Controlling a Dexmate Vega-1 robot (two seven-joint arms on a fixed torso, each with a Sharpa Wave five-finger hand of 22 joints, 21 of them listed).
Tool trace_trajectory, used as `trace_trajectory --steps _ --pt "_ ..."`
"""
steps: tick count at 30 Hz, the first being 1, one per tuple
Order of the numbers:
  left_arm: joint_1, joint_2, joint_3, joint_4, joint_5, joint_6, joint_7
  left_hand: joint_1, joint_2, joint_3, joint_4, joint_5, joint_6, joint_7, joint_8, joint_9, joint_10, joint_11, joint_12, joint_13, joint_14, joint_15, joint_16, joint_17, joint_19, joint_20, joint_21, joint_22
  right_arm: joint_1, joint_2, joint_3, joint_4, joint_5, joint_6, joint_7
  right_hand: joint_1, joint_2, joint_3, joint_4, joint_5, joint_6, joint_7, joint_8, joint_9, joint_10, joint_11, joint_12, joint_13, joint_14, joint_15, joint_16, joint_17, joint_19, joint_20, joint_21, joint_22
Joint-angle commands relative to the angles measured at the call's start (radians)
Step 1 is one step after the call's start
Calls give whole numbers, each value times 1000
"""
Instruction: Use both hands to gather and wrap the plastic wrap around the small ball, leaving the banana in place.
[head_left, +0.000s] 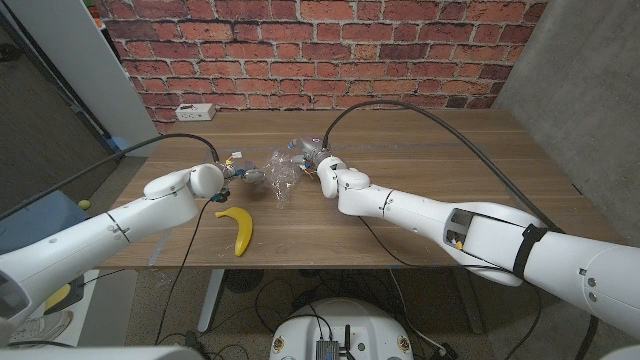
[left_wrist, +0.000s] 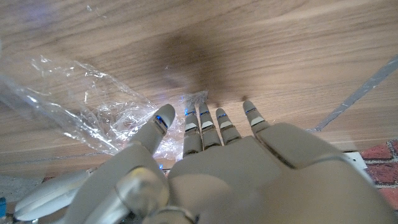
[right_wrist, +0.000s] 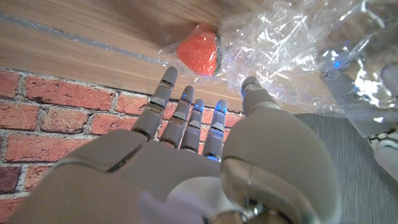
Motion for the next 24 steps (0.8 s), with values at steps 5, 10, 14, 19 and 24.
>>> trace_trajectory --steps 5,10,14,19,24 --pt "-12 -4 4 18 -4 -24 1 5 7 9 3 5 -6 3 9 0 -6 -2 -1 -1 -3 -7 3 0 -6 3 -4 1 36 59 -23 138 -21 -19 151 22 8 13 4 -3 28 14 10 3 28 -4 3 0 21 -45 18 11 20 -13 8 1" --pt "-21 -10 7 26 0 -33 -1 5 8 10 4 5 -9 4 8 0 -9 1 -2 -2 -4 -6 3 0 -6 3 -4 1 38 63 -16 152 -10 -16 160 31 16 19 8 -3 38 35 11 3 53 0 9 -1 70 -48 39 11 61 -27 25 1" --pt "-14 -14 0 28 4 -50 26 4 8 7 7 3 -13 2 8 0 -14 12 -4 -2 -3 0 4 1 -7 3 -4 1 34 55 -7 141 -6 -16 150 27 18 19 12 -4 32 38 8 3 54 -1 7 -1 73 -49 40 11 52 -21 22 1" --pt "85 -32 -53 13 51 -101 273 -17 8 -28 37 -13 2 -7 19 2 -20 22 -1 -1 48 39 29 10 20 20 6 1 35 51 1 139 -4 -9 133 23 18 19 16 -4 26 35 4 3 48 -3 2 -1 62 -51 34 10 37 -10 16 1" --pt "205 -103 -120 60 119 -223 651 -14 -4 -73 11 -36 60 -16 33 5 44 11 25 1 145 34 53 11 93 33 34 0 40 55 2 154 -4 -3 127 23 18 20 16 -4 25 35 3 3 43 -7 -1 -1 57 -51 31 9 32 -7 14 1"
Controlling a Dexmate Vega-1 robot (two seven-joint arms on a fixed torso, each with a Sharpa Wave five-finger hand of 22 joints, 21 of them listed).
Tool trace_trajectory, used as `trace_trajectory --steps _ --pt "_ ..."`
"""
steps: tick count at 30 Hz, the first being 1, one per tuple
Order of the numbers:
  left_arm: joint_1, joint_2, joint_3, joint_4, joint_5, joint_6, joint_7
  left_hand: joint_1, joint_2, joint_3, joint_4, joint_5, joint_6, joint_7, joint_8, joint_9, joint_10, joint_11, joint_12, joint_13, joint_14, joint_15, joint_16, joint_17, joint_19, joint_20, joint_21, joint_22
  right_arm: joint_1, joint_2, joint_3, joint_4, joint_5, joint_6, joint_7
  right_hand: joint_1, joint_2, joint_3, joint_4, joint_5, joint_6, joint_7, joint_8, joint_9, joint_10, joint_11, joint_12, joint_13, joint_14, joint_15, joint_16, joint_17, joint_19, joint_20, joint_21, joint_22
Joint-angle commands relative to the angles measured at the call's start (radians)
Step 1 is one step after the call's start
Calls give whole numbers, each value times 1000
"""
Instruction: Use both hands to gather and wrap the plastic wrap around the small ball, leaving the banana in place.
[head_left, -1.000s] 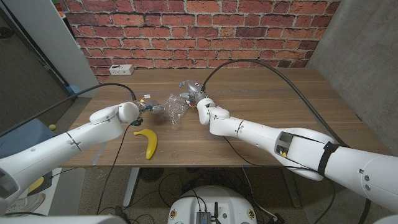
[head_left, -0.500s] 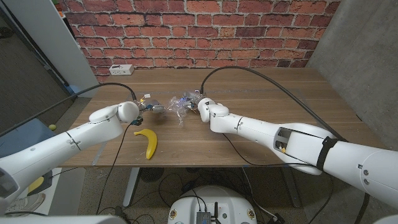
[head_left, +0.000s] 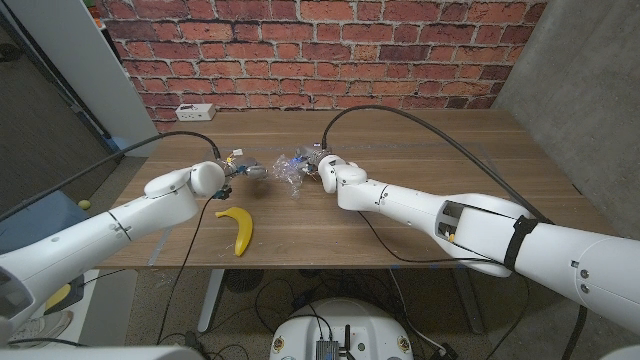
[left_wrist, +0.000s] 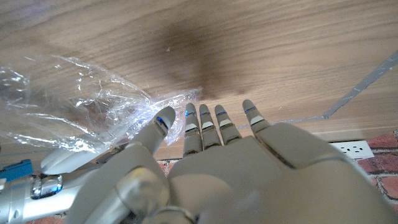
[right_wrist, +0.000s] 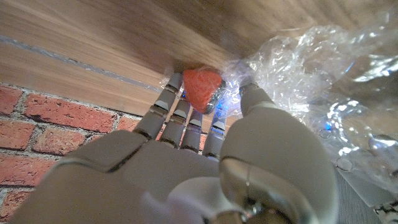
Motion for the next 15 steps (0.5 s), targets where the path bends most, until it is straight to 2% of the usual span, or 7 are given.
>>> trace_trajectory --steps 1,4,5,7,12,15 --pt "199 -104 -113 59 109 -187 634 2 -6 -27 -23 -14 46 -7 11 4 49 -3 19 4 76 -2 20 4 51 10 22 2 6 4 10 25 7 12 -12 1 3 7 6 0 -4 -1 -1 3 -2 -8 -6 3 -5 -47 -3 2 -5 6 -5 2" --pt "224 -169 -136 136 136 -301 833 12 -4 -38 -44 -23 58 -16 10 5 87 -2 30 7 125 -2 30 5 92 4 38 2 6 4 13 29 9 20 -19 2 3 7 5 0 -3 -1 -1 3 -3 -9 -7 3 -5 -48 -4 2 -7 6 -6 2" --pt "227 -188 -141 162 141 -340 883 17 -2 -39 -51 -26 66 -18 11 5 110 -8 37 8 147 -3 34 5 108 3 45 3 4 2 16 28 11 23 -24 3 2 8 4 0 -3 -1 -1 3 -3 -9 -7 3 -5 -48 -4 1 -8 7 -6 2" --pt "229 -213 -150 196 146 -392 945 22 -1 -37 -59 -29 82 -19 14 6 136 -3 45 9 169 -4 36 4 130 2 54 3 -2 -6 26 21 18 38 -35 0 1 7 6 -1 -4 0 -2 3 -3 -9 -8 3 -10 -47 -7 0 -10 8 -7 2" --pt "232 -215 -159 200 156 -401 925 31 2 -31 -71 -31 74 -28 8 6 143 -2 45 10 177 -6 32 2 139 1 58 3 -30 -43 74 -21 47 110 -91 -99 -12 -34 60 -9 -10 12 -6 5 -5 9 -15 4 -32 -27 -17 2 -33 25 -15 2" --pt "232 -220 -162 200 158 -398 908 33 4 -31 -72 -33 66 -31 4 6 136 1 41 10 170 -7 28 4 135 1 57 3 -53 -65 111 -51 67 157 -138 -144 -17 -52 80 -9 -20 14 -9 6 -9 19 -18 4 -40 -21 -19 4 -46 30 -21 2"
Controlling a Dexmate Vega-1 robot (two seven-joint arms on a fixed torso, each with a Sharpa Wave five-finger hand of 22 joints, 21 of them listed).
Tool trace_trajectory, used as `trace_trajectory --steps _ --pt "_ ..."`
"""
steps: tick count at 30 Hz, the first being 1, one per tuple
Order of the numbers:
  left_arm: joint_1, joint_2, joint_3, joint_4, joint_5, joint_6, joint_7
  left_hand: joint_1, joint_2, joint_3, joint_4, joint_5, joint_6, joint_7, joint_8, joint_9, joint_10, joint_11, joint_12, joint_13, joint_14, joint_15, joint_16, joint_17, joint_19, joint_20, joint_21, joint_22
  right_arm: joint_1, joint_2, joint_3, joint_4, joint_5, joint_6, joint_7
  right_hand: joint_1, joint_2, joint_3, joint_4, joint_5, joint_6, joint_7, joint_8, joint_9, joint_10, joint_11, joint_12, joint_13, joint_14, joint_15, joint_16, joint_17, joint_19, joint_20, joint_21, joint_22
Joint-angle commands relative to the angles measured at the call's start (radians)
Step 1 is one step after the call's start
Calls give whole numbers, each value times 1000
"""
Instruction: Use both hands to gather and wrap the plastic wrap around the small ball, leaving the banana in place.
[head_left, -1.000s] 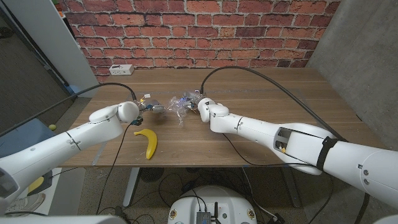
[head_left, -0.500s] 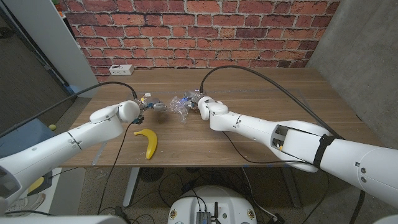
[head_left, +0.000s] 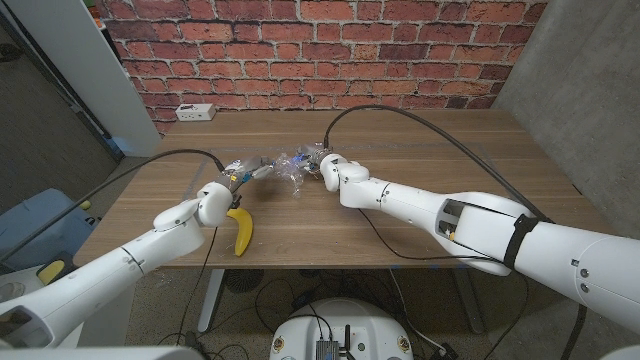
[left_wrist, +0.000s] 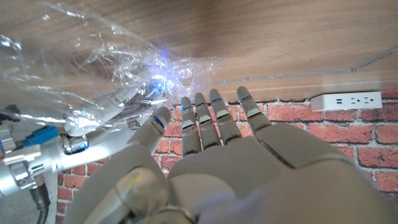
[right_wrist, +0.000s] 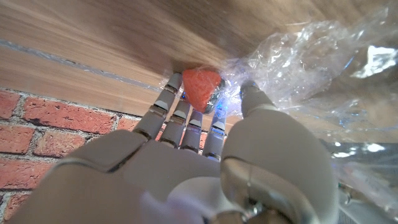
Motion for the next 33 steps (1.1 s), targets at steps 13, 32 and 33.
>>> trace_trajectory --steps 13,32,33 --pt "64 -92 -78 93 23 -172 471 15 4 1 -15 -10 -23 -16 -11 5 -8 5 -5 6 -6 1 -9 6 -4 4 7 3 -172 -138 238 -200 121 301 -301 -122 -30 -49 53 1 -3 21 0 2 8 26 -7 4 -19 -15 -11 7 -52 18 -20 0" --pt "80 -90 -149 172 -178 -449 340 19 7 -14 -18 -25 -54 -24 -18 5 -51 3 -26 8 -40 -1 -23 13 13 10 15 4 -330 -194 422 -369 253 358 -393 -85 3 -8 18 14 37 39 11 0 44 40 0 3 1 -8 -16 -7 -53 22 -23 0" --pt "79 -91 -153 180 -191 -465 331 18 7 -15 -18 -25 -54 -23 -18 5 -51 5 -26 8 -41 -1 -24 14 13 11 15 4 -337 -193 429 -375 258 361 -401 -83 3 -6 17 14 38 41 11 0 46 40 1 3 3 -7 -16 -7 -53 21 -23 0"
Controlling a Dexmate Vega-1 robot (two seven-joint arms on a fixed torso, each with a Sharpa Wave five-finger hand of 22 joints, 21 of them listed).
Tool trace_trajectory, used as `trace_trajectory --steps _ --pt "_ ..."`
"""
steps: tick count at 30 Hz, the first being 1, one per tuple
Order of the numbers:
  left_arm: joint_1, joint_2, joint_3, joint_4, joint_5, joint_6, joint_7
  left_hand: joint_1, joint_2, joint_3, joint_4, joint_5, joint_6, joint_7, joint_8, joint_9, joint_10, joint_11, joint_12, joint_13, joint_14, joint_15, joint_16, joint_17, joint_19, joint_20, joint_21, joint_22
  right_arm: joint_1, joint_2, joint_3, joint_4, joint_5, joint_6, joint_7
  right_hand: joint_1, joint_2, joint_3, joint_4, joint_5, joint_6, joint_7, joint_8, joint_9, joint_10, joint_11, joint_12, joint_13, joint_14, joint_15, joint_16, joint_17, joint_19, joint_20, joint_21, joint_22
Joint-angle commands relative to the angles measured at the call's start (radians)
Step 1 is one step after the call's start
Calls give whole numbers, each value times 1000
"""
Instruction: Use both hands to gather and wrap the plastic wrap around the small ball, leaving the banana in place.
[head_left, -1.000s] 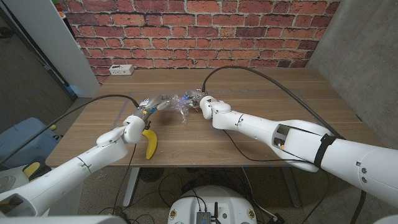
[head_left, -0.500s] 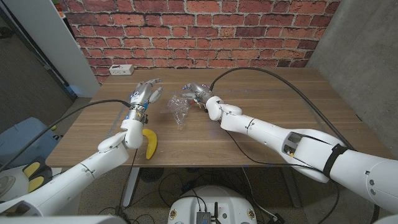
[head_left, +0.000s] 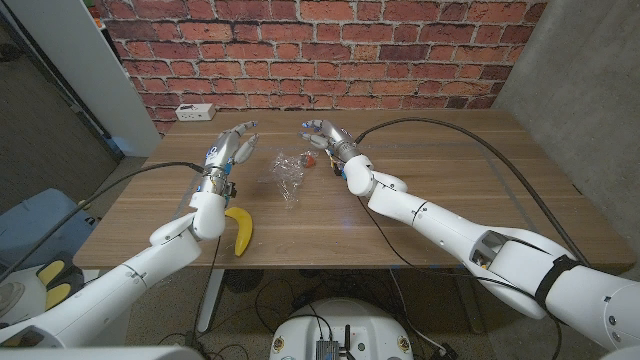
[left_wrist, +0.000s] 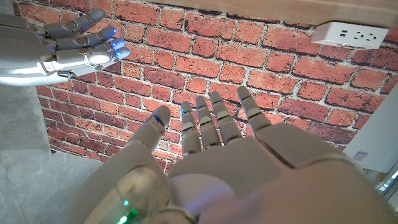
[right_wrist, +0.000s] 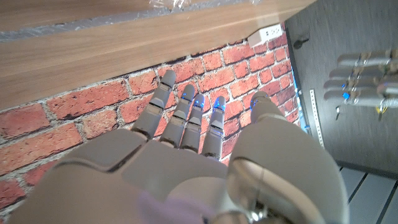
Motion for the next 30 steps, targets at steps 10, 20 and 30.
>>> trace_trajectory --steps 10,20,30 --pt "-7 -29 -73 157 -236 -317 -160 5 -1 -16 4 -12 -3 10 3 5 -9 7 -4 3 -9 8 -4 8 5 7 5 2 -151 -23 155 -166 117 46 -129 15 12 21 -16 8 17 14 7 2 18 3 9 2 16 -6 -5 -5 3 22 -4 0" --pt "-44 -47 -83 257 -306 -442 -259 -1 -4 -23 9 -18 -4 19 4 5 -13 17 -6 4 -15 13 -6 9 -1 9 3 3 -244 -70 215 -289 95 25 -231 16 8 31 -26 9 32 23 9 1 27 6 8 1 27 -4 -7 -10 5 54 -5 -1" --pt "-76 -54 -80 299 -328 -469 -323 -6 -4 -27 13 -23 -13 24 2 5 -18 20 -8 5 -18 15 -8 9 -7 12 2 3 -383 -132 272 -464 18 -57 -359 15 -2 48 -46 9 85 33 20 0 58 1 12 0 13 -14 -23 -21 -40 56 -28 -2"
